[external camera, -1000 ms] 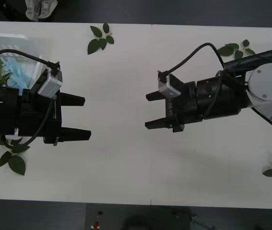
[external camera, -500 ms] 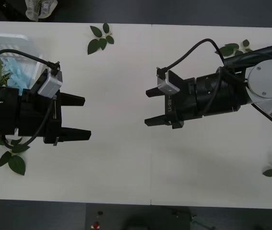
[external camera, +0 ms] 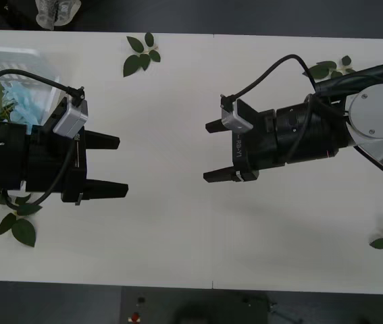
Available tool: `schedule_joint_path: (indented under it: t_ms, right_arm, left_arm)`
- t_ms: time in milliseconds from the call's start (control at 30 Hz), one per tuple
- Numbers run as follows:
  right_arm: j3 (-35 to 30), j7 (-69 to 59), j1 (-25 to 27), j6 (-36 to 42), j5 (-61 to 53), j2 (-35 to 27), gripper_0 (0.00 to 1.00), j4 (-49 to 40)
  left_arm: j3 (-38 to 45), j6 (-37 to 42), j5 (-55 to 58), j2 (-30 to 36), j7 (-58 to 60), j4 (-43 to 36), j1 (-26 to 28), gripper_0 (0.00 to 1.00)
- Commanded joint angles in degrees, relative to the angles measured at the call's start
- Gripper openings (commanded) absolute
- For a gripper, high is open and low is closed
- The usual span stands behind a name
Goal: Put the red flowers into the right box and the blue flowers into the left box
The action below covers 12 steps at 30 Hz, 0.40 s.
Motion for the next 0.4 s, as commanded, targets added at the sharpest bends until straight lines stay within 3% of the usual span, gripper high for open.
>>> schedule_joint_path:
  t_ms: [33, 333, 400]
  right_arm:
    - [-0.37, -1.45, -1.07, -0.15, -0.16, -1.06, 1.00, -1.45]
    - [-0.37, -1.45, -1.07, -0.15, -0.16, -1.06, 1.00, -1.45]
    - [-0.37, -1.45, -1.07, -0.15, -0.16, -1.06, 0.94, -1.45]
  left_arm:
    - [1.07, -0.19, -0.12, 0.89, -1.72, -1.36, 0.81, 1.00]
    - [1.07, -0.19, -0.12, 0.89, -1.72, -1.36, 0.81, 1.00]
    - [1.07, -0.19, -0.12, 0.89, -1.72, -1.36, 0.81, 1.00]
